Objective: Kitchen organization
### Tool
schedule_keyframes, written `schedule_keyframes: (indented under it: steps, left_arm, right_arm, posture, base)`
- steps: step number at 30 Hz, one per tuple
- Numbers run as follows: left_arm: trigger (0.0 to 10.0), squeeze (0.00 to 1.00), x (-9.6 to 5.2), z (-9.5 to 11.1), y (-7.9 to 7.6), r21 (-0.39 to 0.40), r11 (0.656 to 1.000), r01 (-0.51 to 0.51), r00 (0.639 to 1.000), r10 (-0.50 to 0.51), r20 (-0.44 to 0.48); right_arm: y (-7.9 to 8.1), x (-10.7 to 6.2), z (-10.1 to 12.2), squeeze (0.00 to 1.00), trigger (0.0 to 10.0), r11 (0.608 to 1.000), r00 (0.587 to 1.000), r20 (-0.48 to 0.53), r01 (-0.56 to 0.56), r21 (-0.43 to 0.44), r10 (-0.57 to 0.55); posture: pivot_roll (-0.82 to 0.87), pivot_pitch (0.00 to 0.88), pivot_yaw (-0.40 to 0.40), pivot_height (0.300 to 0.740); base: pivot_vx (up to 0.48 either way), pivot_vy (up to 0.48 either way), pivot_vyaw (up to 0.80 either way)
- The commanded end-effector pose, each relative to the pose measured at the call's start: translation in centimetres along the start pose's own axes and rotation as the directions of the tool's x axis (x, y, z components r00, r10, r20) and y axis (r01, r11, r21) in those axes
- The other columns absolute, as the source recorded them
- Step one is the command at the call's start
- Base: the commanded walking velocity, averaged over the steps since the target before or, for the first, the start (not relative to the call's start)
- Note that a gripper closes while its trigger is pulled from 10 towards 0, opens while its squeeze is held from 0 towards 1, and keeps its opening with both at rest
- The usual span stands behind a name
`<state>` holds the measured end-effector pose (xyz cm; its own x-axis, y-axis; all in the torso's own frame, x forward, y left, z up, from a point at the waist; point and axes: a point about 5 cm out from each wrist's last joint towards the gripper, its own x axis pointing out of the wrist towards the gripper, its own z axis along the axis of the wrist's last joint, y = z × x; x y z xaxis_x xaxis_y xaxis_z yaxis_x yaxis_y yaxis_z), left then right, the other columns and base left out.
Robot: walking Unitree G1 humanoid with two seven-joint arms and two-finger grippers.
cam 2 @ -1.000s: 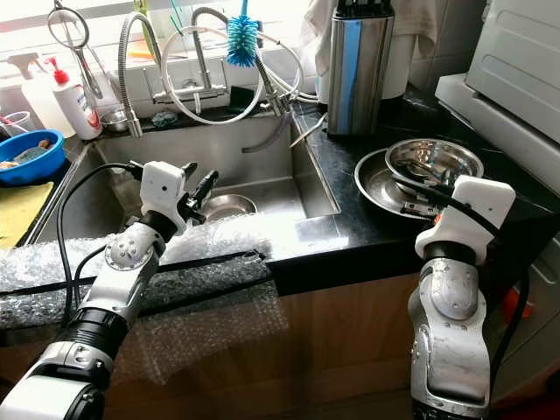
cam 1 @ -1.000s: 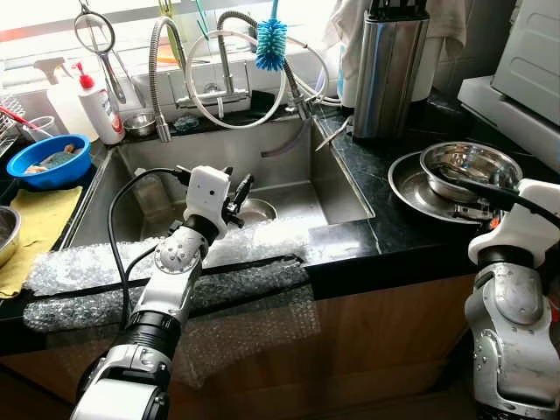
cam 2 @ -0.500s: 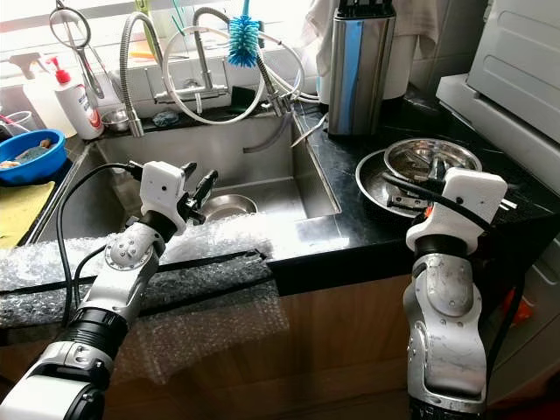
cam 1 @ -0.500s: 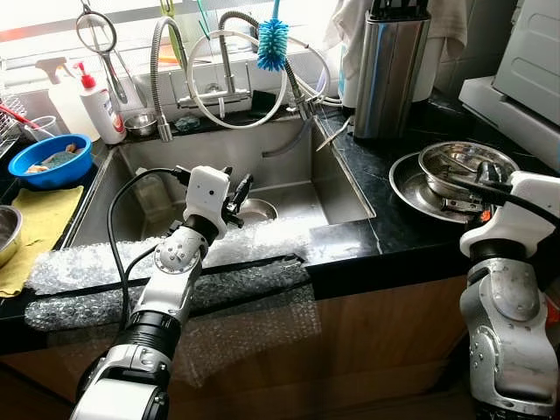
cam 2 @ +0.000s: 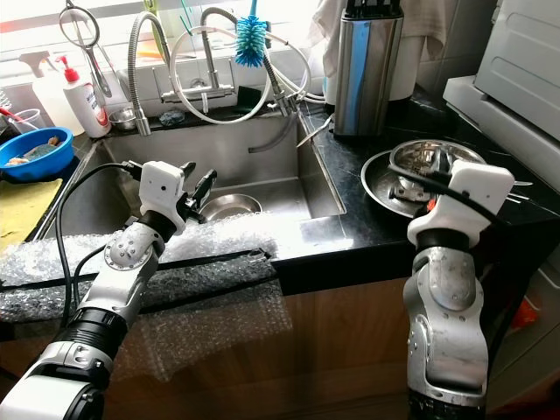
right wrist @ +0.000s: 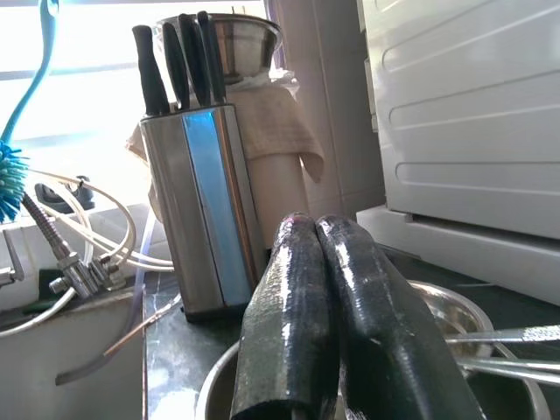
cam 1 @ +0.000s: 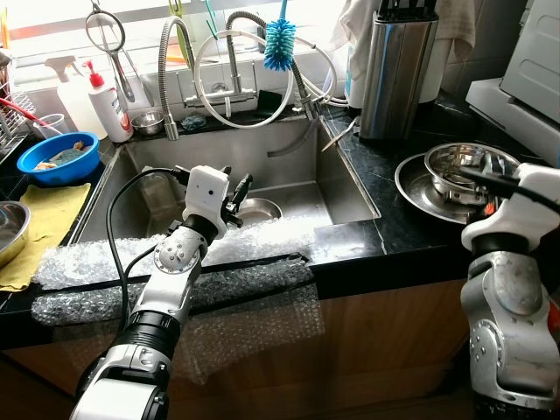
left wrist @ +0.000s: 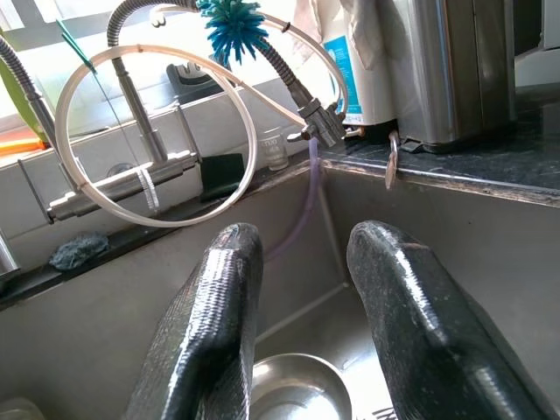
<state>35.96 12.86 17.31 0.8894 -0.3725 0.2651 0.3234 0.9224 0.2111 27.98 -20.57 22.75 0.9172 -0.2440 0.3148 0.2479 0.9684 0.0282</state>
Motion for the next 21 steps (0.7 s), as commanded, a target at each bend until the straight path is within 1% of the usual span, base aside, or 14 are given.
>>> schedule_keyframes:
  steps: [1, 8, 9, 10, 11, 14, 16, 17, 18, 19, 20, 21]
  left_arm:
    - [10.0, 0.0, 0.3, 0.6, 0.7, 0.022, 1.0, -0.017, 1.0, 0.016, 0.016]
    - [10.0, 0.0, 0.3, 0.6, 0.5, 0.012, 1.0, -0.015, 1.0, 0.015, 0.019]
    - [10.0, 0.0, 0.3, 0.5, 0.5, 0.009, 1.0, -0.016, 1.0, 0.016, 0.019]
    - [10.0, 0.0, 0.3, 0.5, 0.4, 0.008, 1.0, -0.017, 1.0, 0.017, 0.02]
    - [10.0, 0.0, 0.3, 0.5, 0.4, 0.006, 1.0, -0.019, 1.0, 0.019, 0.02]
    - [10.0, 0.0, 0.3, 0.6, 0.5, -0.002, 1.0, -0.028, 0.999, 0.028, 0.022]
    - [10.0, 0.0, 0.3, 0.6, 0.6, -0.014, 0.999, -0.043, 0.999, 0.043, 0.023]
    - [10.0, 0.0, 0.3, 0.5, 0.6, -0.016, 0.999, -0.045, 0.999, 0.045, 0.022]
    - [10.0, 0.0, 0.3, 0.5, 0.4, -0.017, 0.999, -0.044, 0.999, 0.044, 0.022]
    - [10.0, 0.0, 0.3, 0.5, 0.4, -0.017, 0.999, -0.044, 0.999, 0.044, 0.022]
    - [10.0, 0.0, 0.3, 0.5, 0.3, -0.018, 0.999, -0.041, 0.999, 0.041, 0.023]
    - [10.0, 0.0, 0.4, 0.5, 0.1, -0.019, 0.999, -0.039, 0.999, 0.039, 0.024]
  right_arm:
    - [0.4, 0.2, 1.2, 0.0, 10.0, 1.0, 0.999, 0.047, -0.018, 0.012, 0.018]
    - [0.3, 0.8, 2.6, 0.0, 10.0, 1.0, 0.996, 0.085, 0.012, -0.01, -0.011]
    - [0.4, 0.9, 2.9, 0.0, 2.8, 1.0, 0.996, 0.094, 0.006, -0.012, -0.005]
    - [0.5, 1.0, 3.1, 0.0, 2.8, 1.0, 0.995, 0.101, 0.0, -0.015, 0.002]
    - [0.6, 1.0, 3.2, 0.0, 0.0, 1.0, 0.994, 0.105, -0.008, -0.015, 0.009]
    - [0.9, 1.2, 3.5, 0.0, 0.0, 1.0, 0.994, 0.11, -0.025, -0.016, 0.027]
    - [1.7, 1.4, 3.7, 0.0, 0.0, 0.996, 0.989, 0.111, -0.093, -0.003, 0.093]
    - [2.6, 1.4, 3.2, 0.0, 0.0, 0.984, 0.982, 0.072, -0.175, 0.04, 0.172]
    - [3.1, 1.4, 2.6, 0.0, 0.0, 0.978, 0.98, 0.026, -0.2, 0.058, 0.199]
    - [3.1, 1.4, 2.6, 0.0, 0.0, 0.978, 0.98, 0.026, -0.2, 0.058, 0.199]
    - [3.6, 1.4, 2.0, 0.0, 0.0, 0.969, 0.974, -0.014, -0.225, 0.105, 0.228]
    - [3.9, 1.3, 1.8, 0.0, 0.0, 0.962, 0.97, -0.032, -0.235, 0.142, 0.241]
  posture:
    - [-0.21, 0.0, 0.056, 0.74]
    - [-0.22, 0.0, 0.053, 0.74]
    - [-0.22, 0.0, 0.052, 0.74]
    - [-0.22, 0.0, 0.052, 0.74]
    - [-0.22, 0.0, 0.052, 0.74]
    - [-0.21, 0.0, 0.048, 0.74]
    - [-0.22, 0.0, 0.048, 0.74]
    - [-0.22, 0.0, 0.048, 0.74]
    - [-0.22, 0.0, 0.047, 0.74]
    - [-0.22, 0.0, 0.047, 0.74]
    - [-0.21, 0.0, 0.046, 0.74]
    - [-0.21, 0.0, 0.045, 0.74]
  base:
    - [0.0, 0.0, 0.0]
    - [0.0, 0.0, 0.0]
    - [0.0, 0.0, 0.0]
    - [0.0, 0.0, 0.0]
    - [0.0, 0.0, 0.0]
    - [0.0, 0.0, 0.0]
    - [0.0, 0.0, 0.0]
    - [0.0, 0.0, 0.0]
    - [0.0, 0.0, 0.0]
    - [0.0, 0.0, 0.0]
    - [0.0, 0.0, 0.0]
    - [0.0, 0.0, 0.0]
